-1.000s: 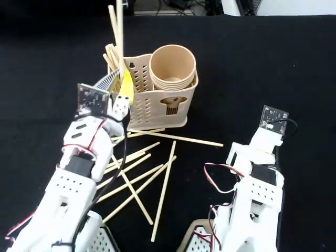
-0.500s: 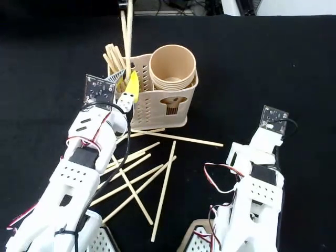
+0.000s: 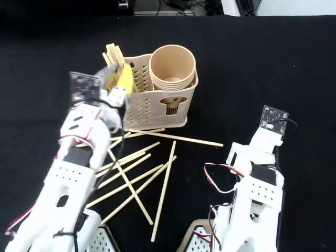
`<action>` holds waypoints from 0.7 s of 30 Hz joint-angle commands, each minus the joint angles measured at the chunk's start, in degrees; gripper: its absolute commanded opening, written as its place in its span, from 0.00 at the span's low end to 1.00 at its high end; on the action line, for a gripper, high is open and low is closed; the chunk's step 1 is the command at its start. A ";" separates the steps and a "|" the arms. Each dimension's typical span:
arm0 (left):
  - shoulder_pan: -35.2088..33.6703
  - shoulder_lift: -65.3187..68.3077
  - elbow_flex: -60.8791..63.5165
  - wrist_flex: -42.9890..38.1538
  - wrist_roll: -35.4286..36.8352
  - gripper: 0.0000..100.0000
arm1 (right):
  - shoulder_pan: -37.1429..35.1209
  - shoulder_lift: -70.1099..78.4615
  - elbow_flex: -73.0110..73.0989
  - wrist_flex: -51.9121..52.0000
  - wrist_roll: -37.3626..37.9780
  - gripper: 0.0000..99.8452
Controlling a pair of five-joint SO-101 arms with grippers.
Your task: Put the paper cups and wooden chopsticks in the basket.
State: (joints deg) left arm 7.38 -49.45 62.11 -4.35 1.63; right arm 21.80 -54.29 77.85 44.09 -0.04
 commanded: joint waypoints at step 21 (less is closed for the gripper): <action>-32.57 -26.29 1.63 58.90 -14.59 0.12 | -16.35 -0.57 -19.65 26.99 28.22 0.02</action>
State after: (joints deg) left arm -21.89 -75.21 60.88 53.23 -6.73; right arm 7.82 -54.29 65.89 64.66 24.31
